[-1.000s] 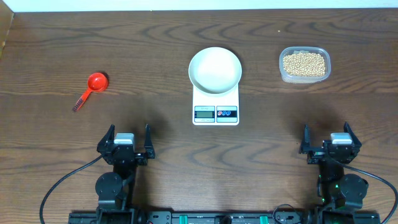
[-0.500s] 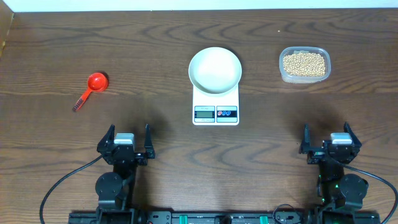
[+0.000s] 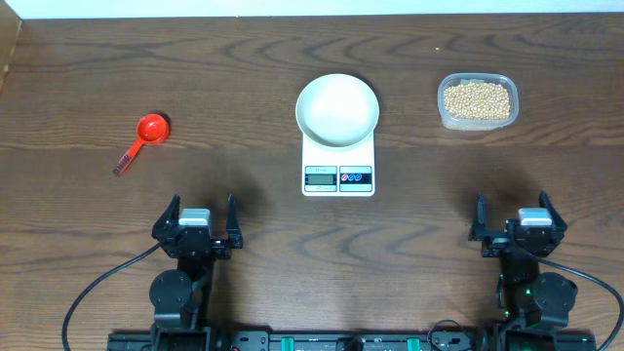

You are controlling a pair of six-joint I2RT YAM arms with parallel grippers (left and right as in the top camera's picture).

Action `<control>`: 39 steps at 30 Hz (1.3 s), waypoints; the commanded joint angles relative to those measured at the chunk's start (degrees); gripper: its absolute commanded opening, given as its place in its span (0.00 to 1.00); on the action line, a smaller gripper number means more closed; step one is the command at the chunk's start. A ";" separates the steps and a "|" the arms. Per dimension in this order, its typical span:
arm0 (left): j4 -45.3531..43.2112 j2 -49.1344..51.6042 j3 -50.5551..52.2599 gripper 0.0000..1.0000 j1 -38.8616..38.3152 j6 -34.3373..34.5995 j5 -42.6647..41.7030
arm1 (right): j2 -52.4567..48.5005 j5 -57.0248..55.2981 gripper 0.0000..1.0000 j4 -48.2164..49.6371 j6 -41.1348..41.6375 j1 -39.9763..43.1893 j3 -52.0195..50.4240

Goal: Scoop item into bowl and weigh 50g on scale

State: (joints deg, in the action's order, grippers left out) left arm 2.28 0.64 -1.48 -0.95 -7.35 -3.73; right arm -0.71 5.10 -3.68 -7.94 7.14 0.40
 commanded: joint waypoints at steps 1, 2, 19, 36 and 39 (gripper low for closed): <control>1.49 0.00 1.25 0.95 0.24 0.33 0.31 | 0.17 -0.50 0.99 -0.24 0.61 -0.48 -0.09; 1.49 0.00 1.25 0.95 0.24 0.33 0.28 | 0.17 -0.48 0.99 -0.24 0.61 -0.48 -0.09; 1.49 0.00 1.25 0.95 0.24 0.33 0.28 | 0.17 -0.48 0.99 -0.24 0.61 -0.48 -0.09; 1.01 0.00 1.25 0.95 0.24 0.31 0.31 | 0.17 -0.48 0.99 -0.24 0.61 -0.48 -0.09; 0.20 0.00 1.25 0.95 0.24 0.35 -0.02 | 0.17 -0.50 0.99 -0.24 0.61 -0.48 -0.09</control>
State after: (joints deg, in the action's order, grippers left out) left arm 2.00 0.64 -1.48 -0.95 -7.35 -3.73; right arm -0.71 5.10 -3.68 -7.97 7.14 0.40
